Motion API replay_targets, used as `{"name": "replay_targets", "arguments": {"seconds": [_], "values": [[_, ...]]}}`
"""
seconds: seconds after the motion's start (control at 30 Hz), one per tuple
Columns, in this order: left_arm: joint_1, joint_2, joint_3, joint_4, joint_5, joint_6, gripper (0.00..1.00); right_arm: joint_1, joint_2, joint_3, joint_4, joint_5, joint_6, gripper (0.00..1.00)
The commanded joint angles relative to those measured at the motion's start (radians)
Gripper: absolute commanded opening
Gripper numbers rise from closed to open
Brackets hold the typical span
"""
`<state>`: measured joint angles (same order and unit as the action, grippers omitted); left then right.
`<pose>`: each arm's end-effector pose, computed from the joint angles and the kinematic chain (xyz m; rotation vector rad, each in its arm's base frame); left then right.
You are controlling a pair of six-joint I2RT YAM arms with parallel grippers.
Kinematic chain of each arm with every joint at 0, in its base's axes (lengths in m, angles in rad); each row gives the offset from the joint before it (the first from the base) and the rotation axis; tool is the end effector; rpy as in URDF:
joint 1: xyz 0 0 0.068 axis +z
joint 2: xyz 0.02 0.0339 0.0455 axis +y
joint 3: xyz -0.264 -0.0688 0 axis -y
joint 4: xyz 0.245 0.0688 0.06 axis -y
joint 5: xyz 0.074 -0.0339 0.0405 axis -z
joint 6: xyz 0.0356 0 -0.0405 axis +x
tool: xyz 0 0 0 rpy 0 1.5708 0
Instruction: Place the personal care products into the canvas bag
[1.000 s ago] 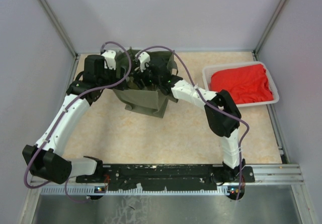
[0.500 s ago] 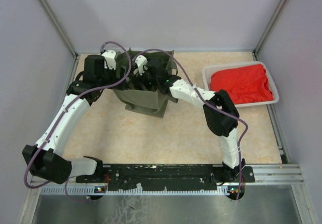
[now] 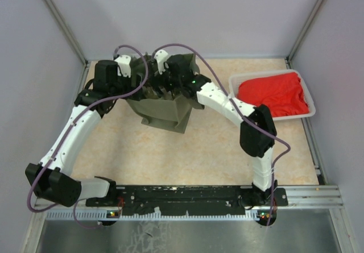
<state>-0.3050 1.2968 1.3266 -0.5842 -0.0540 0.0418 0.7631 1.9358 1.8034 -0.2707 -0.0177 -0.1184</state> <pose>0.2722 -0.0837 0.3773 0.3352 2.0993 -0.0985 0.3362 0.3224 0.3442 -0.8638 1.8038 0.4354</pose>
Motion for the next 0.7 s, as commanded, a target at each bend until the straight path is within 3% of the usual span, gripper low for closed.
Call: {"name": "replay_targets", "arguments": {"seconds": [0.0,0.17,0.3,0.47,0.67], "values": [[0.003,0.011,0.132,-0.012,0.059,0.004,1.0,0.004,-0.25,0.08,0.03,0.048,0.063,0.99],[0.004,0.02,0.253,-0.032,0.103,0.01,1.0,0.005,-0.402,0.028,0.039,0.111,0.067,0.99],[0.003,-0.027,0.263,-0.004,0.131,0.005,1.0,0.004,-0.532,-0.094,0.046,0.277,0.03,0.99],[0.003,-0.134,0.182,-0.021,0.027,-0.002,1.0,-0.01,-0.716,-0.313,0.005,0.531,0.032,0.99],[0.003,-0.273,-0.021,-0.061,0.041,-0.055,1.0,-0.1,-0.922,-0.596,-0.103,0.573,0.176,0.99]]}}
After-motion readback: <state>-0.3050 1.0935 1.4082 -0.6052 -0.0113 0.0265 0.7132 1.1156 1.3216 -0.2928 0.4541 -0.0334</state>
